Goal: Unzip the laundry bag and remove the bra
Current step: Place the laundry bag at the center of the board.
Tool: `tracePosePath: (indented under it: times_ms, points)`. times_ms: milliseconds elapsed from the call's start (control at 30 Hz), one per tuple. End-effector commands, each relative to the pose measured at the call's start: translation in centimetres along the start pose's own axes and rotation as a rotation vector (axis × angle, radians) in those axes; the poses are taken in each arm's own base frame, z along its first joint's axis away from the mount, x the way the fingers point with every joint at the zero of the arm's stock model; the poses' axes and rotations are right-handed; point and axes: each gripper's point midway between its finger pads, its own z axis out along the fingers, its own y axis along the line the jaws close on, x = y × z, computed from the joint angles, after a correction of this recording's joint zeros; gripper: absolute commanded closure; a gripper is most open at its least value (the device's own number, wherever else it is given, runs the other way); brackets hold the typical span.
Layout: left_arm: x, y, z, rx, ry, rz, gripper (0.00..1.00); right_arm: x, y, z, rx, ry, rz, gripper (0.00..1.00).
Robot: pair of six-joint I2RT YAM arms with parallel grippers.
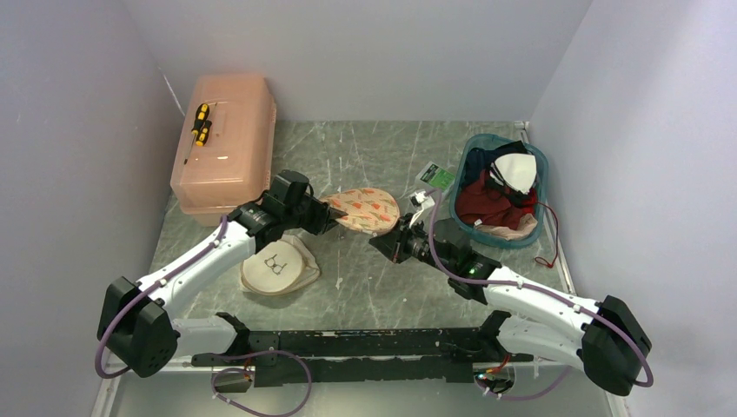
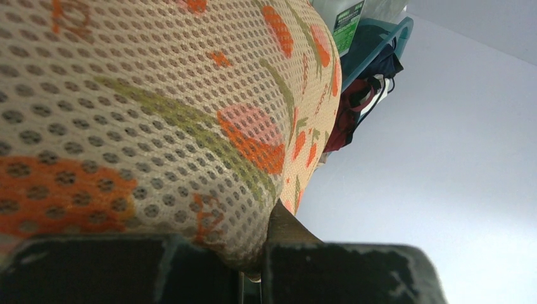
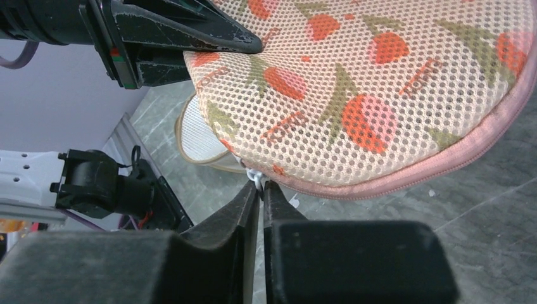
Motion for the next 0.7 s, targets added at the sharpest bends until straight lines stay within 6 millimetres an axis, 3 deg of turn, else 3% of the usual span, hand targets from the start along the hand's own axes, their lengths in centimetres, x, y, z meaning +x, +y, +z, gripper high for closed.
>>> tracePosePath:
  times_ms: [0, 33, 300, 667]
  points:
    - [0.4, -3.0, -1.6, 0.108, 0.014, 0.000, 0.97, -2.4, 1.7, -0.1, -0.066, -0.077, -0.029, 0.96]
    - [0.4, -3.0, -1.6, 0.108, 0.015, 0.000, 0.97, -2.4, 1.7, -0.2, -0.066, -0.078, -0.028, 1.00]
    - [0.5, -2.8, -1.4, 0.104, 0.018, 0.001, 0.97, -1.9, 0.4, -1.1, 0.001, -0.068, -0.042, 1.00]
    - [0.6, -2.8, -1.5, 0.110, 0.023, 0.015, 0.97, -1.3, -4.8, -2.5, 0.263, -0.096, -0.022, 1.00]
